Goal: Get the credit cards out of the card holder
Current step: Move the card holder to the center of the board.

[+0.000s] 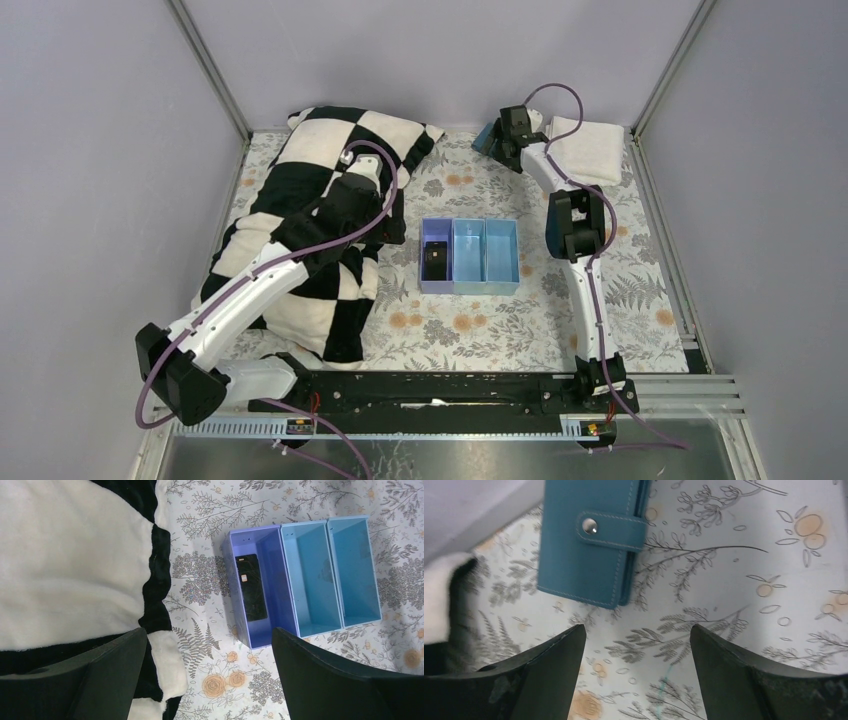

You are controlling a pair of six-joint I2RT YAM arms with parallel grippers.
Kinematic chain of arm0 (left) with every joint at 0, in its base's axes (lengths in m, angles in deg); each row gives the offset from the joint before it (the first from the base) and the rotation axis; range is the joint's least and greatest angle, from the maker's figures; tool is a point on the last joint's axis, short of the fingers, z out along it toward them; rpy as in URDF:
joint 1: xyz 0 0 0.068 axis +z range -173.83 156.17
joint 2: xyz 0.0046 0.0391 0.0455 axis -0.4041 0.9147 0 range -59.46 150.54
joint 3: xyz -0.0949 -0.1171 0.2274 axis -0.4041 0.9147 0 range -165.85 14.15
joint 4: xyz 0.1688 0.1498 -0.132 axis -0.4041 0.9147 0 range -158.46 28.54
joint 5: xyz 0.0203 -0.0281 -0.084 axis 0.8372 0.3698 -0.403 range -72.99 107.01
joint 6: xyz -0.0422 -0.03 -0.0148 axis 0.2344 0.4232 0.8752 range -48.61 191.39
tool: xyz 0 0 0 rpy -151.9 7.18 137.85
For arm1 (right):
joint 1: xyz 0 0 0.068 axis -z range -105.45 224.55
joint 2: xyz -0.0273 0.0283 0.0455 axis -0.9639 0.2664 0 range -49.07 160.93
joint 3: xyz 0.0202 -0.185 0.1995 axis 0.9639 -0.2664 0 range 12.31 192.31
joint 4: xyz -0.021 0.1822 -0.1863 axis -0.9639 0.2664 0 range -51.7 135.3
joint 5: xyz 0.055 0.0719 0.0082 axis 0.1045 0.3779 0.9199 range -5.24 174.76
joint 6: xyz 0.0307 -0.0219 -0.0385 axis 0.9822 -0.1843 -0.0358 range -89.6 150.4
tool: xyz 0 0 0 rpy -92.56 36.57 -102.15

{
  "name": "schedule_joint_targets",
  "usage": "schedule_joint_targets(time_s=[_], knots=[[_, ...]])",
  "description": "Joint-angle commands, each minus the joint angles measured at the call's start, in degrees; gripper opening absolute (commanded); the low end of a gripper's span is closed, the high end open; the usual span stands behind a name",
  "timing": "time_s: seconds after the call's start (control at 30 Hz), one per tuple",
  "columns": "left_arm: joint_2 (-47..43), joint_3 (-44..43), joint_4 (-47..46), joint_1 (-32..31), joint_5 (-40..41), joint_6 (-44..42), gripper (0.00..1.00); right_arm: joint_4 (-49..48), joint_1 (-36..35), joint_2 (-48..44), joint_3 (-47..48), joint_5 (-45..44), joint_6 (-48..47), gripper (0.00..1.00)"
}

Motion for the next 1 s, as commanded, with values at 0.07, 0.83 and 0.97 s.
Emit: schedule_joint_targets(time_s=[0.07,0.83,0.97], knots=[[1.94,-1.67,-2.97,0.15,0.03,-0.87,0.99,-7.74,0.71,1.48,2.09,1.54,8.09,0.79],[6.73,-1.55,-4.44,0.18,2.69,-4.23,0.99,-14.79,3.83,5.71,-1.06,11.15,17.63,0.24],[6.64,-0.37,-4.46,0.14,2.63,-4.13,0.99,-16.2,4.02,3.93,-4.3,11.29,17.53,0.0]])
